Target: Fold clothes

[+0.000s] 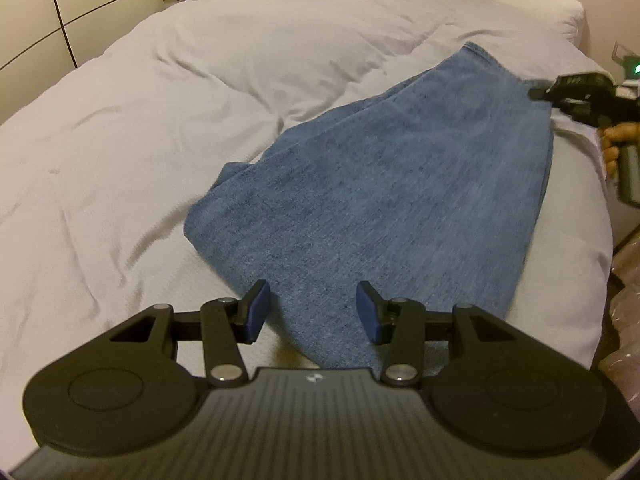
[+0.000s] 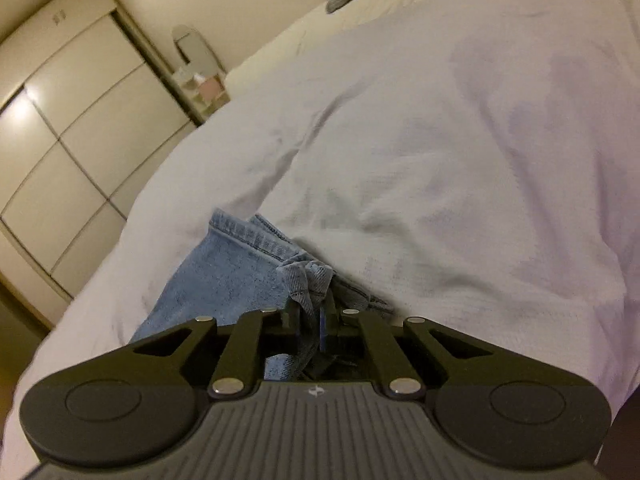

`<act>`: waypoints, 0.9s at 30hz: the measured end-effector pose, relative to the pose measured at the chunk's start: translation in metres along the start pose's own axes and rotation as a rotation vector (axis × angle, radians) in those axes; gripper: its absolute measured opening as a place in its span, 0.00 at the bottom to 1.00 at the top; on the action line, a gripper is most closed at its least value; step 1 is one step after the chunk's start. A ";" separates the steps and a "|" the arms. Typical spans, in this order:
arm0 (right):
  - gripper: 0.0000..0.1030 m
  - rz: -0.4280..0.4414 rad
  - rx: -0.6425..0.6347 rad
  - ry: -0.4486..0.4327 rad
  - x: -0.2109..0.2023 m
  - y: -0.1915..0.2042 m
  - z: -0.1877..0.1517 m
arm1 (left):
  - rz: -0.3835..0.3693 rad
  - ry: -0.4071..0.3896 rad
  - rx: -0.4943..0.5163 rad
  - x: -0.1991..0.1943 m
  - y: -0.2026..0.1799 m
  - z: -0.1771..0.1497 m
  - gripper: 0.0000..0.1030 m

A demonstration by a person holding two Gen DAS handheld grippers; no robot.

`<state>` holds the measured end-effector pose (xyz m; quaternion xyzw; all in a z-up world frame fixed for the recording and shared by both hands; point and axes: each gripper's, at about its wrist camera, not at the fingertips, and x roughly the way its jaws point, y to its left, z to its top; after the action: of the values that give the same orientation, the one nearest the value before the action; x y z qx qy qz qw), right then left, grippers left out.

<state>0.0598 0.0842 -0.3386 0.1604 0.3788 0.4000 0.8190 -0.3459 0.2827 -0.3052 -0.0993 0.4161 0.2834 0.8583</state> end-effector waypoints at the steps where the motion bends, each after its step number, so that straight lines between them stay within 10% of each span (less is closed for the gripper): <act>1: 0.17 -0.016 0.000 -0.016 -0.008 0.001 0.000 | 0.006 -0.004 0.000 -0.001 0.003 0.001 0.41; 3: 0.43 -0.111 -0.050 -0.074 -0.028 0.014 0.000 | 0.016 -0.018 -0.006 -0.005 0.008 0.003 0.40; 11: 0.30 -0.078 -0.431 -0.094 -0.047 0.067 -0.034 | 0.008 -0.127 -0.033 0.003 0.019 0.016 0.32; 15: 0.21 -0.111 -0.427 -0.021 -0.008 0.044 -0.042 | 0.057 -0.020 -0.088 0.046 0.033 0.015 0.33; 20: 0.30 -0.120 -0.426 -0.031 -0.035 0.055 -0.031 | 0.007 -0.061 -0.106 0.007 0.022 0.006 0.26; 27: 0.27 0.051 -0.530 0.047 -0.062 0.085 -0.085 | -0.106 -0.056 0.038 -0.017 -0.034 -0.031 0.29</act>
<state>-0.0730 0.0861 -0.3165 -0.0595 0.2758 0.5096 0.8129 -0.3554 0.2350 -0.3142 -0.0968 0.3912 0.2323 0.8852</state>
